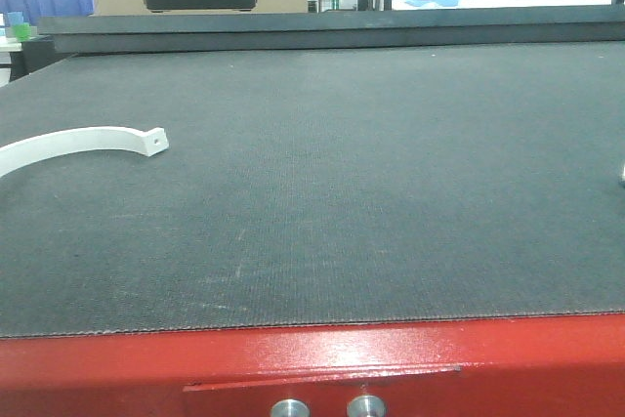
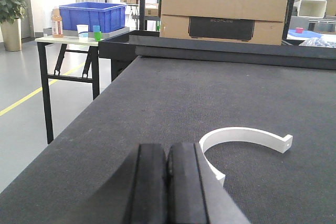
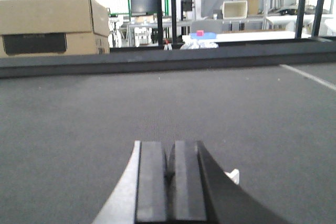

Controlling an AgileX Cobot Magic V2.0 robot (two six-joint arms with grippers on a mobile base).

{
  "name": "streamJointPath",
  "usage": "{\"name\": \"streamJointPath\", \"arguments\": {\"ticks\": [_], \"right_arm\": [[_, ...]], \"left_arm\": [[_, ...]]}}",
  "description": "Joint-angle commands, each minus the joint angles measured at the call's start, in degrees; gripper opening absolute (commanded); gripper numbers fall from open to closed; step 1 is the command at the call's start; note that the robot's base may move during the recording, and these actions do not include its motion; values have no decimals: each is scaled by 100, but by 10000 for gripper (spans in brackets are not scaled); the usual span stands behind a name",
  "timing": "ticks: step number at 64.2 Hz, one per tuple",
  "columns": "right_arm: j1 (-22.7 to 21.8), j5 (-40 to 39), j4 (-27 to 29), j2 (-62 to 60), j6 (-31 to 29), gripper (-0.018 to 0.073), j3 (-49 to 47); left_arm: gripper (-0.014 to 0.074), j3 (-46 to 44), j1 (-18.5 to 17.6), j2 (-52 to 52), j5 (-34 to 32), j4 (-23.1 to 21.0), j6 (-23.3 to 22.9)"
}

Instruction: Grab PVC pipe and place in blue bin

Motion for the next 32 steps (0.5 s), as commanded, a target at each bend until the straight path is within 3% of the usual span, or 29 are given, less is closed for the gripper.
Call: {"name": "streamJointPath", "arguments": {"ticks": [1, 32], "right_arm": [[-26, -408, -26, -8, 1, -163, -2], [-26, -565, -26, -8, 1, -163, -177]], "left_arm": [[-111, -15, 6, -20, -74, -28, -40], [-111, -15, 6, -20, -74, -28, -40]]}}
